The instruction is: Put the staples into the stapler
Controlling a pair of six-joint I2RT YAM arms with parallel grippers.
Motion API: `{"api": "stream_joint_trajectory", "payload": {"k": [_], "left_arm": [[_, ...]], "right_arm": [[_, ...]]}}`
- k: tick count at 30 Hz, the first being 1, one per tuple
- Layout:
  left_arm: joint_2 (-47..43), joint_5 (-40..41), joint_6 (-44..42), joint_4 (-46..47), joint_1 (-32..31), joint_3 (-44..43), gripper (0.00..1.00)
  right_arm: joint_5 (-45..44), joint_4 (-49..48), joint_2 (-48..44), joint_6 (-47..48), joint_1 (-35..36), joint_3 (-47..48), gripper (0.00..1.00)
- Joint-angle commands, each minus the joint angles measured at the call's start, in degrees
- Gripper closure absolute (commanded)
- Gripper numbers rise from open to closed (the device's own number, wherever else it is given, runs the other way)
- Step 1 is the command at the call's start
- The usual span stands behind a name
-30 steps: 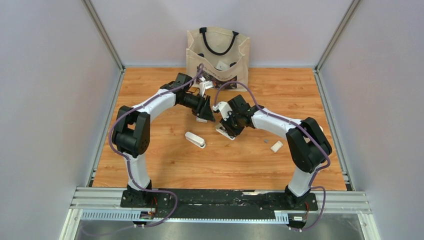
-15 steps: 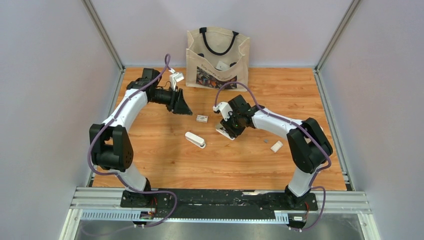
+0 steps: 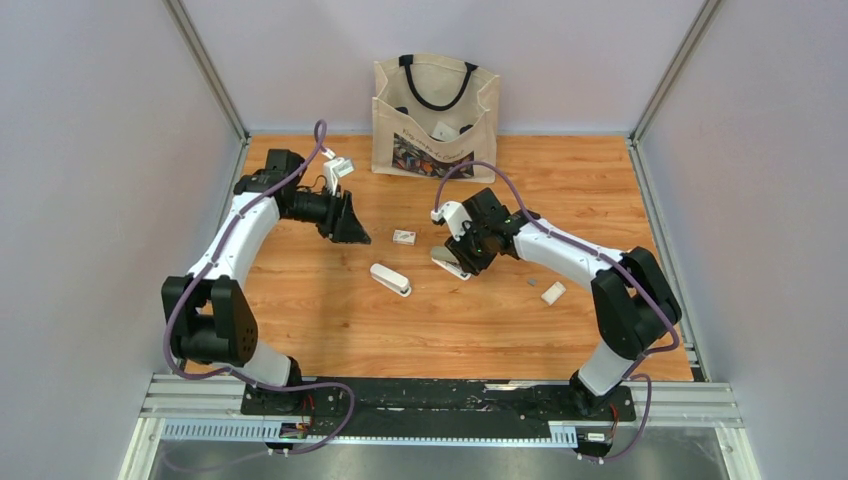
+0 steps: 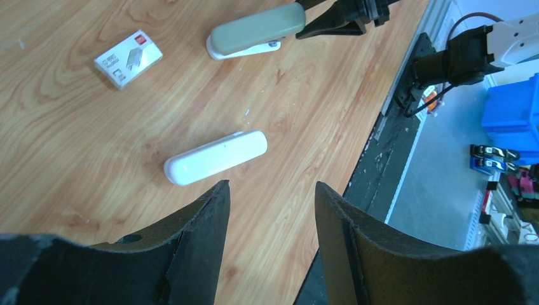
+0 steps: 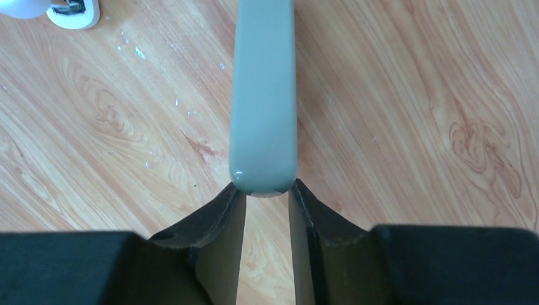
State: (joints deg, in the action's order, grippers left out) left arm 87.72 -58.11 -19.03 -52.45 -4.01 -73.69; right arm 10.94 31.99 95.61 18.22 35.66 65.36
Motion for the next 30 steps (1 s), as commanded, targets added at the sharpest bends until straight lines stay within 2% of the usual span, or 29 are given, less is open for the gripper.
{"api": "stream_joint_trajectory", "payload": {"k": [1, 9, 10, 11, 12, 15, 16, 17, 18, 21, 24, 27, 30], "left_arm": [[-6.1, 2.4, -3.7, -2.2, 1.6, 1.5, 0.39], [-20.2, 7.1, -4.0, -3.8, 5.1, 4.9, 0.33], [-22.1, 8.4, -4.1, -4.2, 5.4, 5.0, 0.23], [-24.3, 9.8, -4.1, -4.4, 5.9, 5.1, 0.18], [-26.6, 12.4, -3.7, -4.0, 6.1, 5.4, 0.17], [-35.4, 21.7, -0.8, 0.6, 6.5, 7.6, 0.17], [-38.2, 24.7, 0.6, 2.3, 6.5, 8.5, 0.16], [-41.2, 27.6, 1.1, 3.9, 6.6, 9.1, 0.16], [-44.0, 30.0, 0.7, 4.9, 6.6, 9.5, 0.16], [-50.9, 36.1, 0.4, 6.6, 6.6, 10.3, 0.16], [-55.5, 42.3, 2.4, 4.1, 6.4, 7.8, 0.15], [-58.4, 44.0, 0.0, 1.2, 6.6, 5.6, 0.15], [-62.8, 45.0, -0.1, 2.5, 6.5, 6.7, 0.15]], "right_arm": [[-1.5, 1.9, -4.2, 1.7, 0.4, -0.7, 0.65], [-5.2, 7.1, -11.4, 4.1, 0.3, -2.0, 0.56], [-5.8, 7.8, -12.8, 4.5, 0.3, -2.3, 0.55], [-6.6, 8.4, -14.1, 5.0, 0.3, -2.6, 0.52], [-7.9, 9.0, -16.0, 5.1, 0.3, -2.7, 0.49], [-13.1, 9.8, -22.5, 5.9, 0.3, -3.2, 0.37], [-14.5, 9.8, -24.7, 6.1, 0.2, -3.2, 0.28], [-16.6, 9.7, -27.1, 6.4, 0.3, -3.3, 0.08], [-18.7, 9.2, -29.6, 6.7, 0.3, -3.4, 0.00], [-25.2, 6.5, -35.4, 7.2, 0.3, -3.4, 0.00], [-30.6, 5.8, -39.7, 6.8, 0.3, -1.7, 0.00], [-32.6, 3.5, -44.9, 6.8, 0.3, -1.1, 0.00], [-32.8, -1.8, -52.7, 7.2, 0.3, -3.4, 0.00]]}}
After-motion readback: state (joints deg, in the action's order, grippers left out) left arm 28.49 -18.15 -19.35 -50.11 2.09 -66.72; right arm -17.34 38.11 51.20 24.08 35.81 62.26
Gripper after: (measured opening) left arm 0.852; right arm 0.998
